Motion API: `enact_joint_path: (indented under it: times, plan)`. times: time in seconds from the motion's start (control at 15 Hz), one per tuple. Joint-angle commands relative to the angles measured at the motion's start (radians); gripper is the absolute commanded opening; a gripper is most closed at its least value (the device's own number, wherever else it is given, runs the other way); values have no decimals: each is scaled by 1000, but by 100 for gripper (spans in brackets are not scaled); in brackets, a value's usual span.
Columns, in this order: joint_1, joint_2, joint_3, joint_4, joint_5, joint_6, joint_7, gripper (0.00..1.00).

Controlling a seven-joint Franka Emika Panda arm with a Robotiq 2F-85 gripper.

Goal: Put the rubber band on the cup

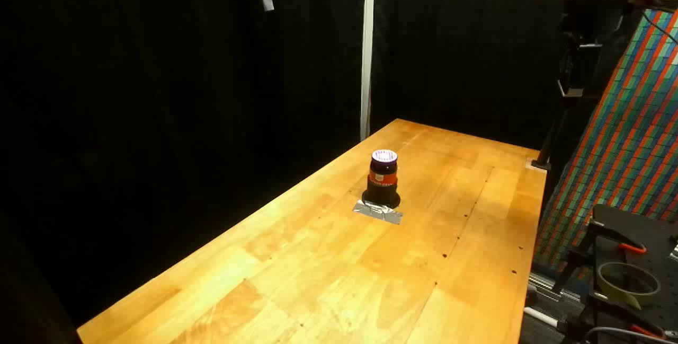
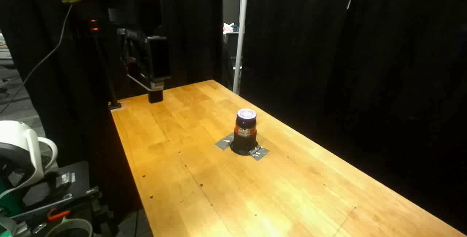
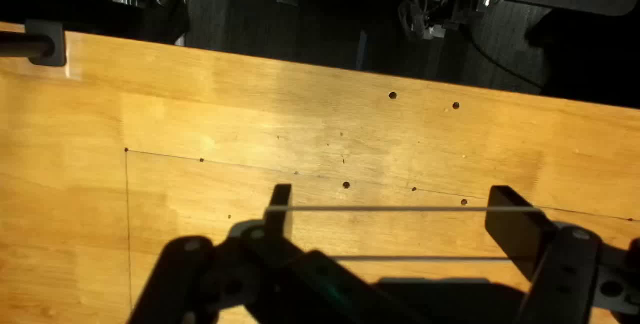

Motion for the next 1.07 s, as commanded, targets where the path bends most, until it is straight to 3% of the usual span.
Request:
enact_joint_path:
  times: [0.0,0.27,0.73,1.0]
  plan:
    - [5,0,-4,4,-2,-2,3,100]
    - [5,-2,-4,11,-2,-2,3,100]
    - [19,389,-47,254,69,126,-126,100]
    - [14,643,-34,467,159,145,-154,100]
